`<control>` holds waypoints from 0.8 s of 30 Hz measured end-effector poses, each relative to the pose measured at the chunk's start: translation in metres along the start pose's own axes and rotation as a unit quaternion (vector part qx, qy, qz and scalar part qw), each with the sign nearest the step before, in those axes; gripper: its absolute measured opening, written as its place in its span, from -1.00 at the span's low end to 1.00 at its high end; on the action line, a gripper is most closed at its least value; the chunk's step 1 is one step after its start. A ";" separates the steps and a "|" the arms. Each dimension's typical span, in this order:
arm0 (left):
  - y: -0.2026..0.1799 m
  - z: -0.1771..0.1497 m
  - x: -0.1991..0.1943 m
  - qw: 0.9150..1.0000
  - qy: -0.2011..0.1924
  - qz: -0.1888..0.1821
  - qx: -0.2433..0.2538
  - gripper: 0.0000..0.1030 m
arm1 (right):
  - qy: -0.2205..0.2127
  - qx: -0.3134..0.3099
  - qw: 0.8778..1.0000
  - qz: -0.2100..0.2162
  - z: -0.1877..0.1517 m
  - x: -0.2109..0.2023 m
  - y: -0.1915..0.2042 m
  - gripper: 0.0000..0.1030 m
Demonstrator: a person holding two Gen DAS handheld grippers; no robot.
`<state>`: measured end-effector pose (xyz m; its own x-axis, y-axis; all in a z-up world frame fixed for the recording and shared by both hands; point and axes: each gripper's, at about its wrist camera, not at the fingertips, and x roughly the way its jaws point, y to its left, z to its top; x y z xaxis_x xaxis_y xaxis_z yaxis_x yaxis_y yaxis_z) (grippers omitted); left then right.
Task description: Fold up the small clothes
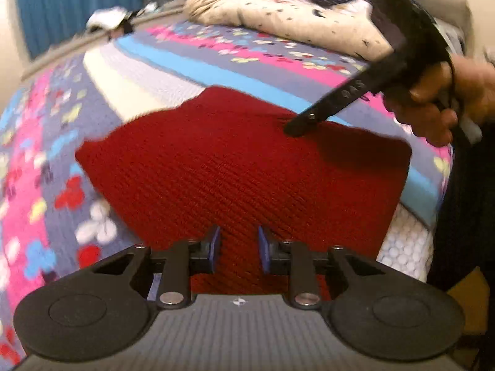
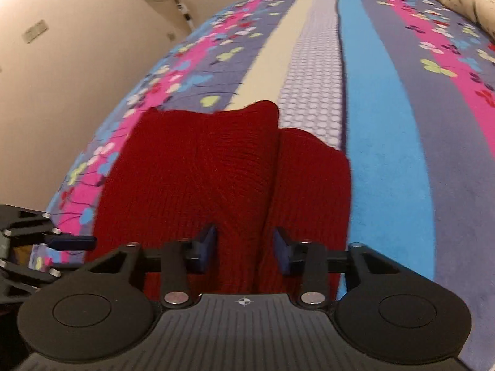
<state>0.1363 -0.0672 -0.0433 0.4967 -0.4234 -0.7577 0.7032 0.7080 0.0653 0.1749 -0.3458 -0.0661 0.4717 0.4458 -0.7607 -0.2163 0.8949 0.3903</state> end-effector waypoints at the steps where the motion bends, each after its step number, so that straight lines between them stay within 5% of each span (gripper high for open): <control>1: 0.007 0.002 -0.001 1.000 -0.003 -0.012 -0.020 -0.44 | 0.000 0.006 1.000 0.004 0.000 0.001 0.000 -0.43; 7: 0.052 0.003 -0.012 0.986 -0.039 -0.033 -0.160 -0.24 | -0.039 0.024 0.999 0.022 0.000 -0.022 -0.004 -0.33; 9: 0.066 0.004 -0.015 0.976 -0.053 -0.029 -0.208 0.12 | -0.069 0.073 0.995 0.020 0.004 -0.034 -0.021 -0.09; 12: 0.089 0.001 -0.013 0.958 -0.057 0.011 -0.280 0.63 | -0.079 0.143 0.986 -0.007 0.002 -0.040 -0.051 0.00; 15: 0.104 -0.002 -0.003 0.940 -0.037 0.024 -0.339 0.66 | -0.043 0.160 0.985 -0.047 -0.004 -0.029 -0.065 0.08; 18: 0.112 -0.005 0.015 0.925 -0.009 0.013 -0.381 0.68 | -0.014 0.159 0.987 -0.020 -0.009 -0.021 -0.067 0.15; 20: 0.113 -0.006 0.024 0.919 0.004 0.012 -0.393 0.78 | 0.007 0.166 0.986 -0.002 -0.012 -0.014 -0.067 0.48; 24: 0.117 -0.005 0.034 0.914 0.004 0.006 -0.405 0.80 | 0.041 0.156 0.987 0.006 -0.013 -0.001 -0.059 0.57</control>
<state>0.2327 0.0040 -0.0650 0.4954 -0.4108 -0.7654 0.0891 0.9005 -0.4257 0.1757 -0.3985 -0.0949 0.3970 0.4681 -0.7895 0.0589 0.8454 0.5308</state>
